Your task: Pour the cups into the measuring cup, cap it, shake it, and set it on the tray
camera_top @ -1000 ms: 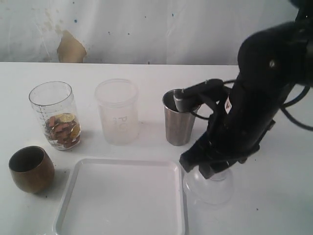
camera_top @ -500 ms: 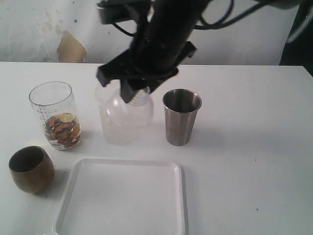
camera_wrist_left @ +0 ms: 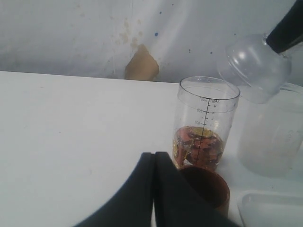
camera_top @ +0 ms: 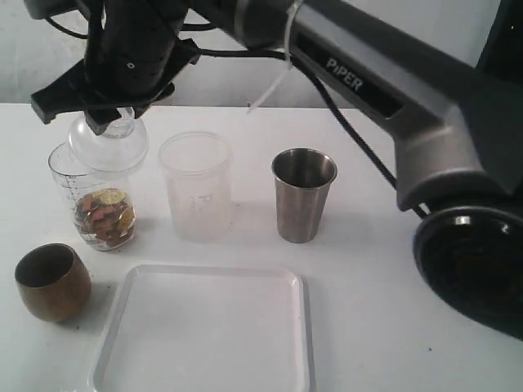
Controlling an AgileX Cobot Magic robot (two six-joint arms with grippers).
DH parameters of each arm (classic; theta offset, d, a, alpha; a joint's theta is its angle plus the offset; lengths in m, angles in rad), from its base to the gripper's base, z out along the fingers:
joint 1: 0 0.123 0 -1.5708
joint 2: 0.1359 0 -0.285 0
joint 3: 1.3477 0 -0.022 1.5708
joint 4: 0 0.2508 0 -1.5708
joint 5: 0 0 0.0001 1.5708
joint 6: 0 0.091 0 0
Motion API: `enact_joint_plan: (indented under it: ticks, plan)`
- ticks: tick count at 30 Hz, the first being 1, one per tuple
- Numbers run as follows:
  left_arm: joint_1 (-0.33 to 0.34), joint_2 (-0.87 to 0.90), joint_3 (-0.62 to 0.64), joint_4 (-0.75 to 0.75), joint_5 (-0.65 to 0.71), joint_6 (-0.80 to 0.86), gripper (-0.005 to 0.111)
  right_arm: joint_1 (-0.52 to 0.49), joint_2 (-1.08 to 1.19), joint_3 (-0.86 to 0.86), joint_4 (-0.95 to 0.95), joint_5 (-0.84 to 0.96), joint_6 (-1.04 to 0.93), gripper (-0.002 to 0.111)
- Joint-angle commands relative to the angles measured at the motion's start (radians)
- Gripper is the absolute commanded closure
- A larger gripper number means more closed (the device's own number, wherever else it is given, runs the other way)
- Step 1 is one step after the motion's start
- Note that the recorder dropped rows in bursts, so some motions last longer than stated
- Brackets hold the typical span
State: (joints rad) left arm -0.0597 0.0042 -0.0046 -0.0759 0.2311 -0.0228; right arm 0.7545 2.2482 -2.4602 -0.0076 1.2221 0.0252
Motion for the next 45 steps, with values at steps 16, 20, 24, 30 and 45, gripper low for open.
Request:
enact_joint_plan:
  ticks: [16, 20, 24, 30, 45]
  plan:
    - [-0.006, -0.004, 0.005, 0.002, 0.002, 0.001, 0.107, 0.035, 0.047, -0.066, -0.034, -0.148, 0.005, 0.108]
    - [-0.006, -0.004, 0.005, 0.002, 0.002, 0.001, 0.107, 0.035, 0.047, -0.066, -0.034, -0.142, 0.005, 0.108]
    - [-0.006, -0.004, 0.005, 0.002, 0.002, 0.001, 0.107, 0.035, 0.047, -0.066, -0.034, -0.123, -0.004, 0.108]
    - [-0.006, -0.004, 0.005, 0.002, 0.002, 0.001, 0.107, 0.035, 0.053, -0.062, -0.034, -0.088, -0.048, 0.108]
    - [-0.006, -0.004, 0.005, 0.002, 0.002, 0.001, 0.107, 0.035, 0.097, -0.064, -0.034, -0.131, -0.048, 0.104]
